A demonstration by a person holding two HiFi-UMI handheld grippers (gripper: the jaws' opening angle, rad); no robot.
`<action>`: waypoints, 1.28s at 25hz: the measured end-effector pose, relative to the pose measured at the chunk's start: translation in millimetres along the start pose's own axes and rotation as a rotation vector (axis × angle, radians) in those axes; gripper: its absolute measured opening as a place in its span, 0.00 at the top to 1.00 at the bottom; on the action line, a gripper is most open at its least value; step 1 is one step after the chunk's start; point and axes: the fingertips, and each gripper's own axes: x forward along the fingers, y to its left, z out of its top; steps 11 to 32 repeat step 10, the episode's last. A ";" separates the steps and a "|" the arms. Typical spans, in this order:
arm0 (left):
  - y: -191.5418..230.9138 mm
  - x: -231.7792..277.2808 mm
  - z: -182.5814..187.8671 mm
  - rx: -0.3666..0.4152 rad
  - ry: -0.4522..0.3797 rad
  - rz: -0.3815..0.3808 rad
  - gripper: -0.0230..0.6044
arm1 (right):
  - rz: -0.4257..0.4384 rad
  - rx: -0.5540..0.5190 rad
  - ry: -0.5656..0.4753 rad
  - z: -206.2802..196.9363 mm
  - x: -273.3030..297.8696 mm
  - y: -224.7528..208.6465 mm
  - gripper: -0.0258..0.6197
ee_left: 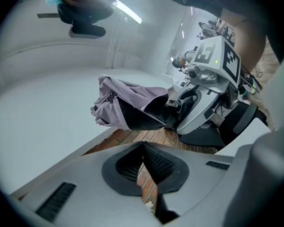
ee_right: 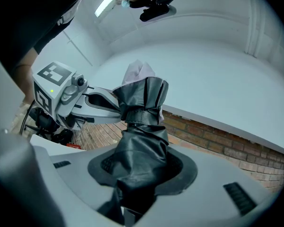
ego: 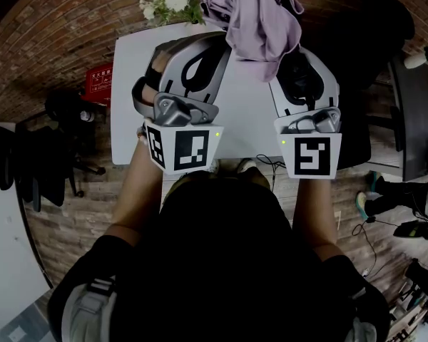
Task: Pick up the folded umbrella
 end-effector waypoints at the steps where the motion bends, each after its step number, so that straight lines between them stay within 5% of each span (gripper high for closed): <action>1: 0.6 -0.1 -0.5 0.001 0.001 0.000 0.94 | 0.000 -0.002 -0.003 0.6 0.8 0.4 0.68; 32: 2.8 -0.3 -1.5 0.000 0.003 0.010 0.94 | 0.016 -0.031 -0.006 2.4 3.9 3.2 0.68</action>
